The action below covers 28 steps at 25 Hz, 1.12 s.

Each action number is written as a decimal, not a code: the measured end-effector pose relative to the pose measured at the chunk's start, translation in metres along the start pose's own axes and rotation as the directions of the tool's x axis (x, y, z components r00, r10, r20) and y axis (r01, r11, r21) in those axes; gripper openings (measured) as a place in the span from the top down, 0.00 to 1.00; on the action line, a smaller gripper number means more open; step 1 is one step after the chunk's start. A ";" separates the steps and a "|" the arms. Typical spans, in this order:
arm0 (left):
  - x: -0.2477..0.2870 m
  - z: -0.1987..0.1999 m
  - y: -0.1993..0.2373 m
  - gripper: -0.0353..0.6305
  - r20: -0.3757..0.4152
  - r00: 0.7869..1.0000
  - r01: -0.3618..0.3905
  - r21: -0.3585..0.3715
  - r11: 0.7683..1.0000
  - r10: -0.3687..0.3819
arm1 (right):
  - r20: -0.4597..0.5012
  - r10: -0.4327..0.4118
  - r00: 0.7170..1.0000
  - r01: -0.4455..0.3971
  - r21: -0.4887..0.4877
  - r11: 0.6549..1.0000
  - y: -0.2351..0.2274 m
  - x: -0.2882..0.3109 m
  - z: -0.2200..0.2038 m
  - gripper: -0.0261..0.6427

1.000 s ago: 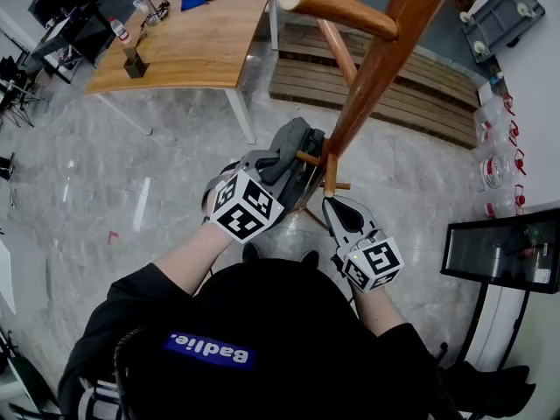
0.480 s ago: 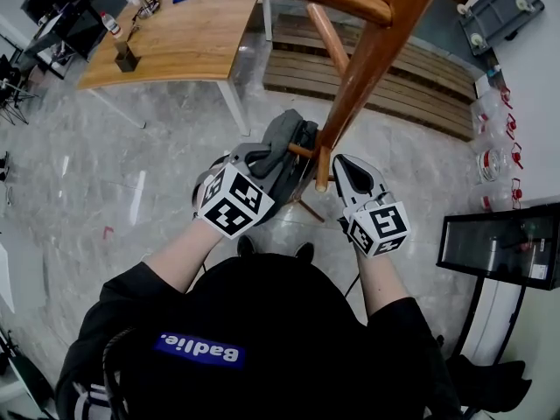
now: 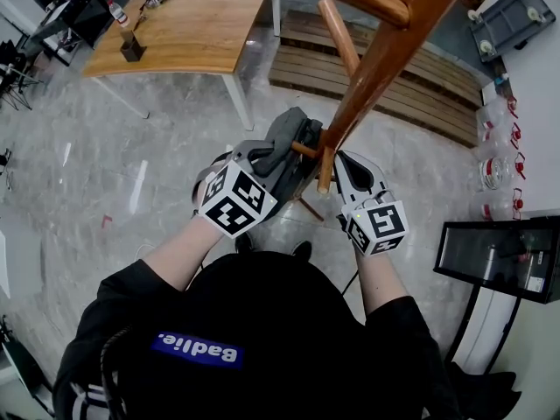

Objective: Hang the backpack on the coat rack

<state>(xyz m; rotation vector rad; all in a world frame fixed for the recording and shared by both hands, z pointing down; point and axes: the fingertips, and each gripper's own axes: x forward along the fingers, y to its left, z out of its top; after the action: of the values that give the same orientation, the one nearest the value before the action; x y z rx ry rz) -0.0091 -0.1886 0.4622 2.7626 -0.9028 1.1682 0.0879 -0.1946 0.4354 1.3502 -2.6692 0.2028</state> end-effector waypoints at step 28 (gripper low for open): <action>0.011 0.004 -0.030 0.83 -0.200 0.980 0.053 0.281 0.958 0.005 | 0.000 0.004 1.000 -0.004 0.000 1.000 0.003 -0.006 0.000 0.96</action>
<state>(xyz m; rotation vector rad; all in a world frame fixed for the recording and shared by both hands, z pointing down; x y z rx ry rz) 0.0149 -0.1702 0.4729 2.7835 -0.7295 1.6553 0.0889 -0.1879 0.4341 1.3451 -2.6716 0.2035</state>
